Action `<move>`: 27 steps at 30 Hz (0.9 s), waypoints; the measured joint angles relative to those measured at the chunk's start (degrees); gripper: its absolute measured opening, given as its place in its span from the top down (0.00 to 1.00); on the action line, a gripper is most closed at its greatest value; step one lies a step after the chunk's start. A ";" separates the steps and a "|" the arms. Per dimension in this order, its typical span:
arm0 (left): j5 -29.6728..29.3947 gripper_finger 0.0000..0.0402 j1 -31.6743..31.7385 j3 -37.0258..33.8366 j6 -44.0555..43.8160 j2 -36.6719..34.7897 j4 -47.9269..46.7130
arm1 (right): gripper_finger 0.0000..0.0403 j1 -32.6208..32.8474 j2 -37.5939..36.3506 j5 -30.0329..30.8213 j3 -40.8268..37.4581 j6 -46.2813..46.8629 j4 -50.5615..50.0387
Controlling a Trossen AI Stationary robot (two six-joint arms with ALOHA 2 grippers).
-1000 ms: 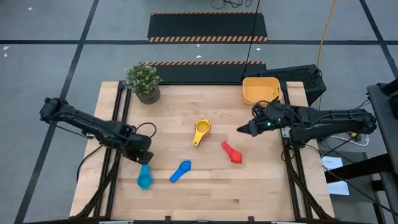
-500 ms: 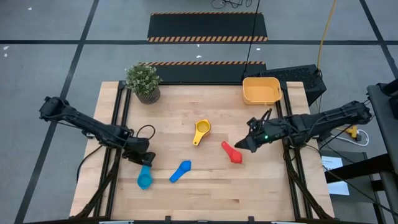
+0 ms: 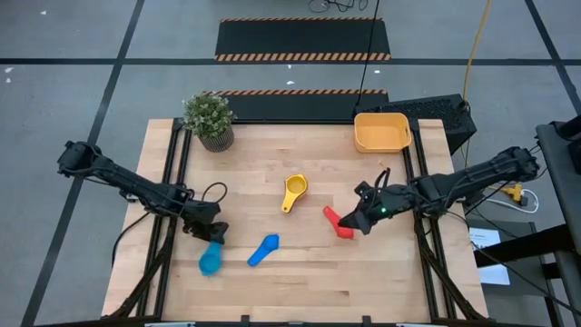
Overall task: Nest measuring cups in basket
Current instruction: Stack the light blue measuring cup on top of the yellow measuring cup
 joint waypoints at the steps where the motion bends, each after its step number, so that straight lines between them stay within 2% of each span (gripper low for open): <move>1: -0.01 0.51 0.00 0.00 0.43 0.00 0.25 | 0.71 -0.02 0.23 0.00 0.00 -0.02 -0.02; 4: 0.00 0.65 0.00 0.00 1.78 0.00 1.15 | 0.71 -0.04 0.70 0.02 0.00 -0.09 -0.02; 9: -0.20 0.95 0.00 0.02 3.91 0.00 1.90 | 0.71 -0.04 0.71 0.02 0.00 -0.84 0.00; 13: -3.63 0.97 0.00 0.02 3.34 0.02 4.80 | 0.71 -0.02 0.71 0.02 0.00 -1.55 0.00; 18: -11.89 0.98 0.00 0.02 0.65 0.02 13.92 | 0.71 -0.04 0.71 1.88 0.00 -2.19 0.00; 24: -27.41 0.99 0.00 1.11 1.29 0.00 28.49 | 0.71 -0.04 0.71 3.28 0.00 -3.06 0.02; 27: -34.49 0.99 0.00 3.16 3.78 0.00 31.13 | 0.71 -0.04 0.71 3.27 0.00 -3.89 0.02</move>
